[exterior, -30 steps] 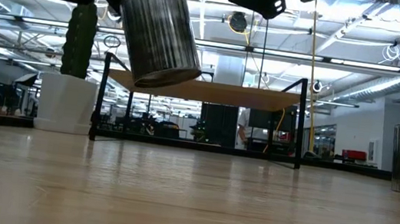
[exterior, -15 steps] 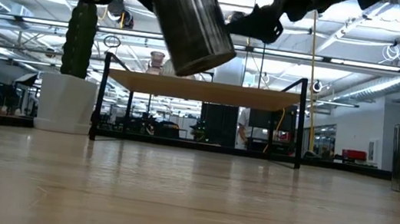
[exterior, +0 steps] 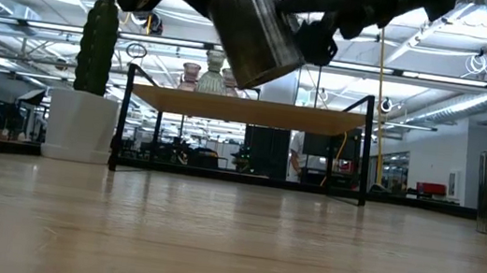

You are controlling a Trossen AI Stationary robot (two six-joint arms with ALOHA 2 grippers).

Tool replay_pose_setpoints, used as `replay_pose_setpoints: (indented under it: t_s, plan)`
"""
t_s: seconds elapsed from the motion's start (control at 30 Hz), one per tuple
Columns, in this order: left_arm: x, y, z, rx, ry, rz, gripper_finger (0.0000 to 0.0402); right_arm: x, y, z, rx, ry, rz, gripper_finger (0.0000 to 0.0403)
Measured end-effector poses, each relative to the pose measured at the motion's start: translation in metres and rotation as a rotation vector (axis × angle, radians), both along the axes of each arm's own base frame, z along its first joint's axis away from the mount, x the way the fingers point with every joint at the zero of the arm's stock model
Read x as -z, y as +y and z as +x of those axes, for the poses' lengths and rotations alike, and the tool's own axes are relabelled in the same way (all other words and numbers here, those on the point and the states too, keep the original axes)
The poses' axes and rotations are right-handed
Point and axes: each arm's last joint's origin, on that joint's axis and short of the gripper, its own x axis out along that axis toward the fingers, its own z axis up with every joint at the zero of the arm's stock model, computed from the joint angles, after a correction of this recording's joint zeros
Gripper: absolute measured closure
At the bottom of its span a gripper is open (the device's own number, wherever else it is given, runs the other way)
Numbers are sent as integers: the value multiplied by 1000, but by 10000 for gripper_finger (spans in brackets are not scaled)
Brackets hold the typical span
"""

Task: Pick & Place candle stick holders
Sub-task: Put the bottom left silver scented candle on the shelf

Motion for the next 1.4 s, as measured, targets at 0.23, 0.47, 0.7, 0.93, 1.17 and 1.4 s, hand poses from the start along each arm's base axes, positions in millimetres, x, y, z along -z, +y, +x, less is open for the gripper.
replay_pose_setpoints:
  t_s: [0.23, 0.47, 0.7, 0.93, 1.17, 1.4]
  plan:
    - [0, 3, 1, 0, 2, -1, 402, 8, 0, 16, 6, 27, 7, 5]
    - [0, 3, 1, 6, 7, 4, 402, 4, 0, 26, -14, 7, -37, 5]
    - [1, 4, 0, -2, 18, 8, 401, 3, 2, 27, 14, -5, -109, 5]
    - [1, 3, 0, 4, 14, 3, 401, 2, 9, 26, 12, -12, -127, 5]
    - [-1, 3, 1, 2, -7, 6, 401, 2, 8, 26, 13, -13, -125, 5]
    - [-1, 3, 2, -1, -11, 8, 402, 2, 8, 26, 11, -12, -126, 28]
